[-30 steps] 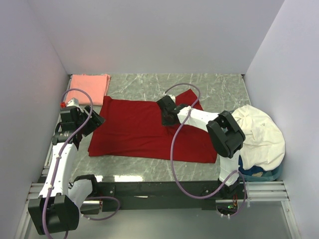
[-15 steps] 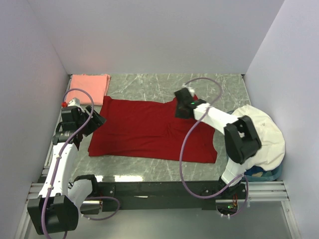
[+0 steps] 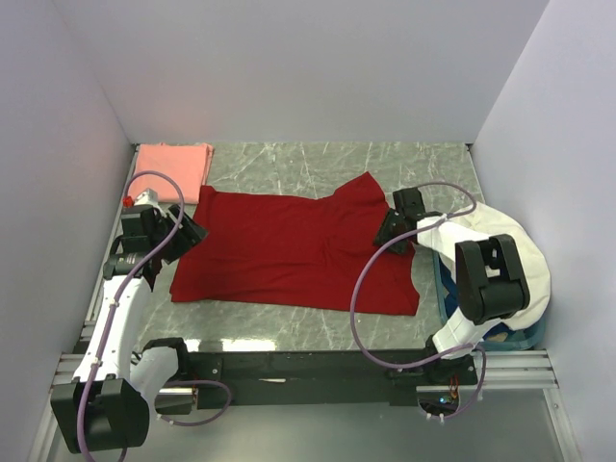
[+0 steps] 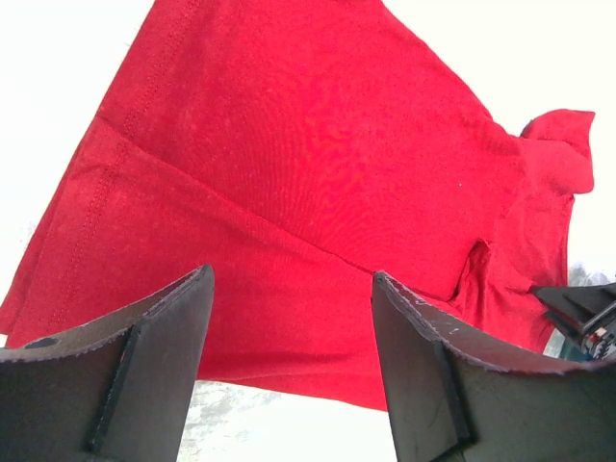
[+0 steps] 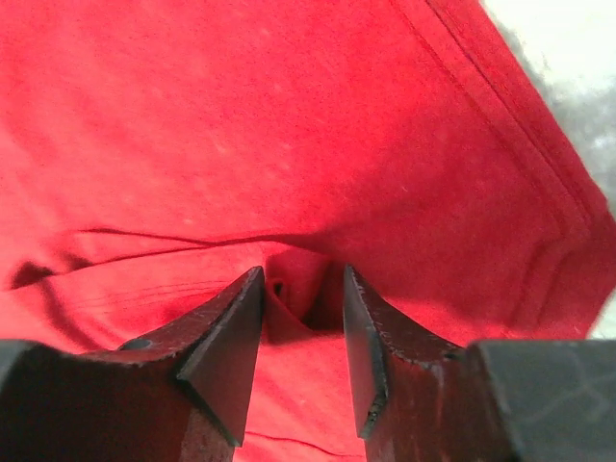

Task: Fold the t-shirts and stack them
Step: Fold the tshirt

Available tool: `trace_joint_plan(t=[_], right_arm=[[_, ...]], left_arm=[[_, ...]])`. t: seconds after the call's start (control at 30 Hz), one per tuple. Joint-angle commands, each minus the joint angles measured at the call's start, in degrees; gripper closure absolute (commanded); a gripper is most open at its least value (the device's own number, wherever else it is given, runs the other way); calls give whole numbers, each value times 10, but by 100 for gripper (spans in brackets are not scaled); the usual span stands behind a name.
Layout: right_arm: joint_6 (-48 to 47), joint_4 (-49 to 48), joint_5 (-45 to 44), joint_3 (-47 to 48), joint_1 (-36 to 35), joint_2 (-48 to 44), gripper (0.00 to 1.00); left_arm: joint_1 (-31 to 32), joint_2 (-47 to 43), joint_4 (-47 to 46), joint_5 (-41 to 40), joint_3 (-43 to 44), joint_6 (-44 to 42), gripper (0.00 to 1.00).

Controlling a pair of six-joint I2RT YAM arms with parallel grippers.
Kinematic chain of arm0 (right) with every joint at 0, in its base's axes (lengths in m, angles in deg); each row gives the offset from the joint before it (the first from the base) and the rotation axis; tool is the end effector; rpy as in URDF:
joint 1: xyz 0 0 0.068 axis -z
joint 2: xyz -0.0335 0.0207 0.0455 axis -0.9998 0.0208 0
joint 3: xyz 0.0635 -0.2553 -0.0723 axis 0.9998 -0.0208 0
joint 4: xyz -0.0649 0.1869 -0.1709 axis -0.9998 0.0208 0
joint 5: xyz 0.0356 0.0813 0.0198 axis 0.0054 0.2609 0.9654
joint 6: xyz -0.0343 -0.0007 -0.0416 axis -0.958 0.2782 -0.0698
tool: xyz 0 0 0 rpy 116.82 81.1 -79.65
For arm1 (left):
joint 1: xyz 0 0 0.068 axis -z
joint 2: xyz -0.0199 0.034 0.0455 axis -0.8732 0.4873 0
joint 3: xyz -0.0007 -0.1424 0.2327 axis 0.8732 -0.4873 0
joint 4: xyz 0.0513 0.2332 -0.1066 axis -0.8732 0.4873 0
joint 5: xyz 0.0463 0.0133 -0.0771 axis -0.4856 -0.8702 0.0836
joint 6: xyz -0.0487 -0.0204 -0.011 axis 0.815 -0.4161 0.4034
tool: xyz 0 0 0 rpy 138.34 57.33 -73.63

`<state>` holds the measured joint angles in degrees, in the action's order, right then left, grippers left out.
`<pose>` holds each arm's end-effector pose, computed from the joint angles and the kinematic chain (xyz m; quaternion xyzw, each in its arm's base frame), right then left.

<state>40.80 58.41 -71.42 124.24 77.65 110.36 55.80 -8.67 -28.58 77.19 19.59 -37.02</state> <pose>0.3106 0.0632 0.1608 0.1855 0.9468 0.1246 0.2315 0.1993 0.0107 0.2721 -0.2675 0.8545 -0.1970 0.3992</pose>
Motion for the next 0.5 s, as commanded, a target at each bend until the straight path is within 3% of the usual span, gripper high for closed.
trace_joint_plan(t=[0.0,0.23,0.33,0.37,0.47], right_arm=[[21,-64,97,-17,24,-27,54],[42,-109,164,-35,42,-30,62],[46,-118,183,-32,41,-25,76],[46,-120,186,-29,42,-23,86],[40,-124,183,-24,41,-30,89]], left_arm=[[5,-6,-5,-5,2,-9,28],[6,-5,-5,-5,1,-9,28],[6,-6,-4,-6,1,-9,28],[6,-7,-5,-7,2,-9,28],[7,-7,-5,-8,2,-9,28]])
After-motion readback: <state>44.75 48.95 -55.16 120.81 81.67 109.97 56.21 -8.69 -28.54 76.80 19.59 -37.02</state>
